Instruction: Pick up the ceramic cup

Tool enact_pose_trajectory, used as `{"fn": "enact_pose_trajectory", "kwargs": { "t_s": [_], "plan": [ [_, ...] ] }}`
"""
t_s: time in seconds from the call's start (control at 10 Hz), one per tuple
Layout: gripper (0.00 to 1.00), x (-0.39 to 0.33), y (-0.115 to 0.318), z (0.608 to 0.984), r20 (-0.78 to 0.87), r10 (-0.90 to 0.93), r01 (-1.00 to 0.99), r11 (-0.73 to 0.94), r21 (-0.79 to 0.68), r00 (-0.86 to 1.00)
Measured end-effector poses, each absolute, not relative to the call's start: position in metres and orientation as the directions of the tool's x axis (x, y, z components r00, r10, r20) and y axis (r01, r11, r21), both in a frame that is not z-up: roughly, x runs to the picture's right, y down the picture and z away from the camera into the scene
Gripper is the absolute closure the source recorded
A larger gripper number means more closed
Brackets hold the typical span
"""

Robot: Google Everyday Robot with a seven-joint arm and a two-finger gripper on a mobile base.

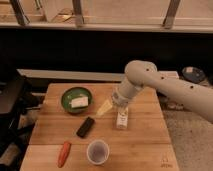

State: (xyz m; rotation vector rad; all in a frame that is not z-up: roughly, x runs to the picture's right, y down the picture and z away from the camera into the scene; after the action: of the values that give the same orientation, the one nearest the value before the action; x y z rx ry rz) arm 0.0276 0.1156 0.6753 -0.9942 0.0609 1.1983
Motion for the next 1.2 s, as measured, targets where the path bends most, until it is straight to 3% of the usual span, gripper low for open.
{"fn": "enact_pose_trajectory", "kwargs": {
  "t_s": [0.7,1.2],
  "plan": [
    [0.2,-0.014,0.182,0.654,-0.456,0.646,-0.707,0.188,-0.682,0.612],
    [0.2,-0.043,0.246,0.665,-0.489,0.555,-0.664,0.163,-0.729,0.673]
  ]
}}
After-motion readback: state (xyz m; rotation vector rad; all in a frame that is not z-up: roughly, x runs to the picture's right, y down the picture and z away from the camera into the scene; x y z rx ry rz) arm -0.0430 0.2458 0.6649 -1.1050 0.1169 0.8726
